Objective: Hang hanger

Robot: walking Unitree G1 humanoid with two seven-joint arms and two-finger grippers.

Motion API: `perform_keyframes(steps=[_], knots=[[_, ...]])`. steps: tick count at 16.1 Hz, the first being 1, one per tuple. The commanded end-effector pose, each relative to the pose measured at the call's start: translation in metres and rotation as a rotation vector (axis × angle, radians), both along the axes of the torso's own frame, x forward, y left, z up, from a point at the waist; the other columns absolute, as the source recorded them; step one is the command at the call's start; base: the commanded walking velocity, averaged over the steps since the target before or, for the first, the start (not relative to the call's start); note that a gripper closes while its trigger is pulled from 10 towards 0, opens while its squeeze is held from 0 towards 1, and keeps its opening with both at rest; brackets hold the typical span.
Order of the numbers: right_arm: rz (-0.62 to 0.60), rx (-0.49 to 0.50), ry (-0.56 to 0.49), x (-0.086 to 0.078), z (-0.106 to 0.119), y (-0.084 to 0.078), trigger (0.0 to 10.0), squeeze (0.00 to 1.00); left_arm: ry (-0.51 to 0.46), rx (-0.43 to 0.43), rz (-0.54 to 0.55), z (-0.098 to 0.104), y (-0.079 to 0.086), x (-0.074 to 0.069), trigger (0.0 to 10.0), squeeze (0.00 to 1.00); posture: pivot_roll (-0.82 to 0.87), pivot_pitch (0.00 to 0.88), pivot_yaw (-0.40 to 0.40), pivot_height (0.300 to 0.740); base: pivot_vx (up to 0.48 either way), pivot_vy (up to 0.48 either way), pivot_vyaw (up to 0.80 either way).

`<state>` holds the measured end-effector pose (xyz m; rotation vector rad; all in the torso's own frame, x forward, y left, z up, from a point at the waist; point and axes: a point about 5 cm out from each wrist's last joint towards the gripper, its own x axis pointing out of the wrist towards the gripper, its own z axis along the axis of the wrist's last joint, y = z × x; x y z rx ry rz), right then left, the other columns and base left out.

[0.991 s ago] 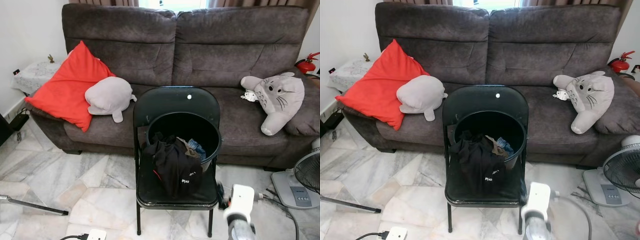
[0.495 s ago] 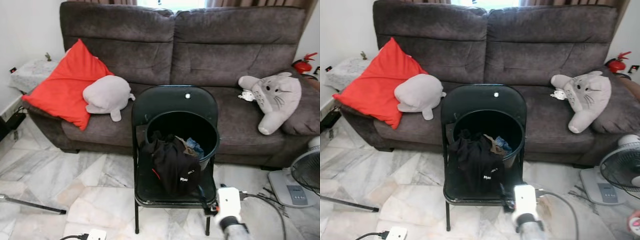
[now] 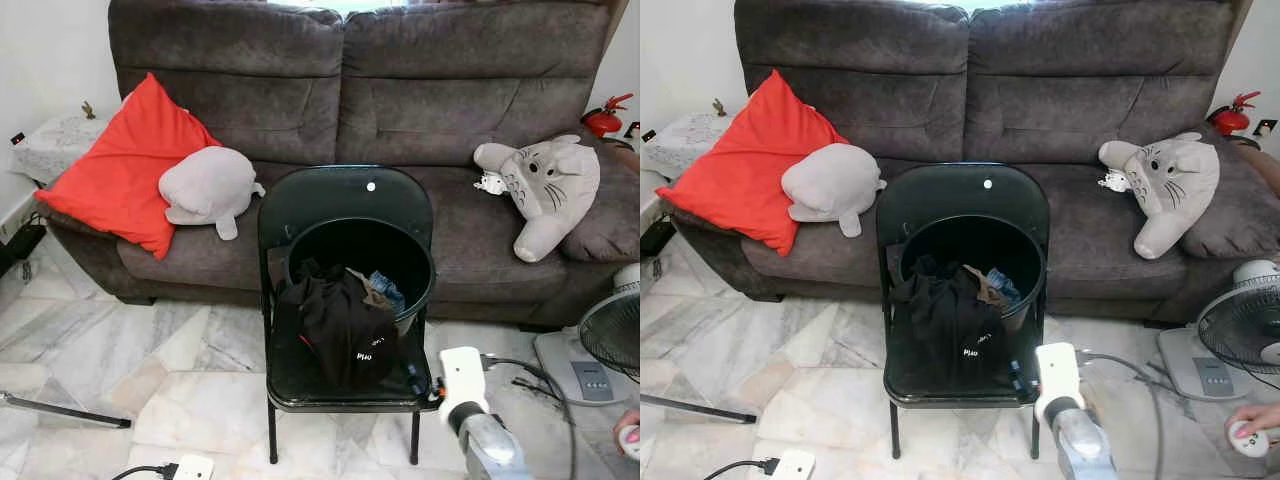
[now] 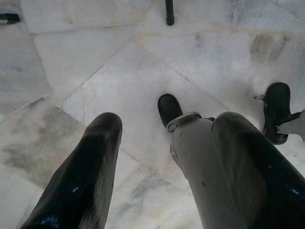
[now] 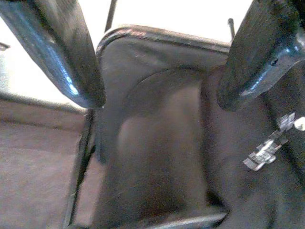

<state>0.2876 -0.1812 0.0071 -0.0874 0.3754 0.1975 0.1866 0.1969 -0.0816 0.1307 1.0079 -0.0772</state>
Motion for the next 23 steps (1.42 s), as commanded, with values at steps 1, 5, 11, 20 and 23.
perform_keyframes(steps=[1, 5, 11, 20, 23], knots=[[0.020, 0.033, 0.034, 0.000, -0.003, 0.005, 10.0, 0.00, 0.022, 0.020, -0.023, -0.001, 0.005, -0.004, 10.0, 0.00, -0.05, 0.086, 0.063, 0.740, 0.000, 0.000, 0.00], [0.145, 0.041, 0.074, 0.002, -0.004, 0.013, 10.0, 0.00, 0.022, 0.029, -0.034, -0.001, 0.007, -0.004, 10.0, 0.00, -0.03, 0.085, 0.070, 0.740, 0.000, 0.000, 0.00], [0.132, 0.024, 0.096, 0.008, 0.000, -0.002, 10.0, 0.00, 0.024, 0.042, -0.058, 0.000, 0.008, -0.003, 10.0, 0.00, -0.02, 0.082, 0.082, 0.740, 0.000, 0.000, 0.00], [0.127, 0.013, 0.043, 0.025, 0.018, -0.009, 0.0, 0.00, 0.028, 0.065, -0.081, 0.001, 0.011, -0.002, 10.0, 0.00, 0.00, 0.061, 0.097, 0.740, 0.000, 0.000, 0.00], [0.131, 0.011, 0.058, 0.021, 0.013, -0.005, 0.0, 0.00, 0.028, 0.067, -0.092, 0.001, 0.011, -0.002, 10.0, 0.00, 0.01, 0.050, 0.102, 0.740, 0.000, 0.000, 0.00]])
